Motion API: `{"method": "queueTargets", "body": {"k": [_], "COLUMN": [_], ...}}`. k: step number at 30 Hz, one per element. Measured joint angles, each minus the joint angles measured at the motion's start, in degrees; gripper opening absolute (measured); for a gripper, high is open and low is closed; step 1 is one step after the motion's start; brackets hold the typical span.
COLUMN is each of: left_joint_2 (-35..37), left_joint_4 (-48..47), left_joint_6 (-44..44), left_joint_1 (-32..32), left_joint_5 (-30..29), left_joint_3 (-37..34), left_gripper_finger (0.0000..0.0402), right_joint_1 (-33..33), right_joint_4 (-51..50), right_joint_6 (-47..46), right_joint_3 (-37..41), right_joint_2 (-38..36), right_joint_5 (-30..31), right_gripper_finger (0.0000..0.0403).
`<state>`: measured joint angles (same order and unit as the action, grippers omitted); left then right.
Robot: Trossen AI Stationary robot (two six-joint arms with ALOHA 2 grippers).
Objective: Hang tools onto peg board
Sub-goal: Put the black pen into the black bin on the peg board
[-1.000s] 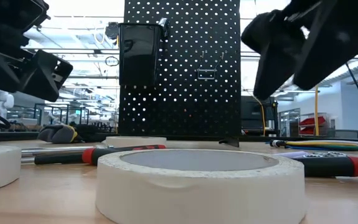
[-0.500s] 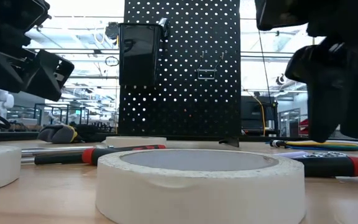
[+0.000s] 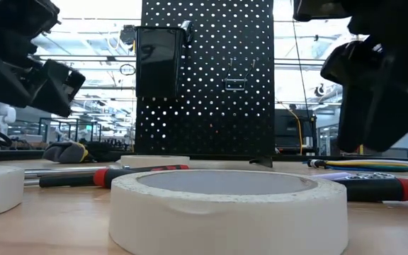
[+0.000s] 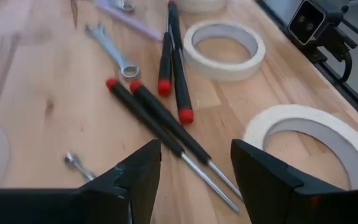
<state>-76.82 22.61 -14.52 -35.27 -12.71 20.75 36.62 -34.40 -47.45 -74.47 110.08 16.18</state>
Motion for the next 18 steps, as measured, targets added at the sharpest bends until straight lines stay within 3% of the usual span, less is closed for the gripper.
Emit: {"method": "queueTargets", "body": {"k": [6, 8, 12, 18], "left_joint_2": [1.08, 1.77, 4.33, 6.38], "left_joint_4": [-11.26, -13.59, -20.16, -45.35], "left_joint_6": [-25.74, -30.72, -33.17, -39.09], "left_joint_1": [-0.7, -1.95, -4.08, -5.85], "left_joint_5": [9.77, 11.93, 9.98, 3.08], "left_joint_3": [0.0, -0.03, 2.11, 12.42], "left_gripper_finger": [0.0196, 0.0196, 0.0196, 0.0196], "right_joint_1": [-1.48, -1.86, -3.11, -5.32], "right_joint_4": [-0.25, -0.88, -1.07, -1.86], "right_joint_6": [-1.49, -2.61, 0.64, 11.57], "right_joint_3": [0.0, 0.0, 0.0, 0.0], "right_joint_2": [-1.24, -1.55, -1.81, -1.81], "right_joint_5": [-1.41, -1.75, -1.99, -2.81], "right_gripper_finger": [0.0187, 0.0187, 0.0187, 0.0187]}}
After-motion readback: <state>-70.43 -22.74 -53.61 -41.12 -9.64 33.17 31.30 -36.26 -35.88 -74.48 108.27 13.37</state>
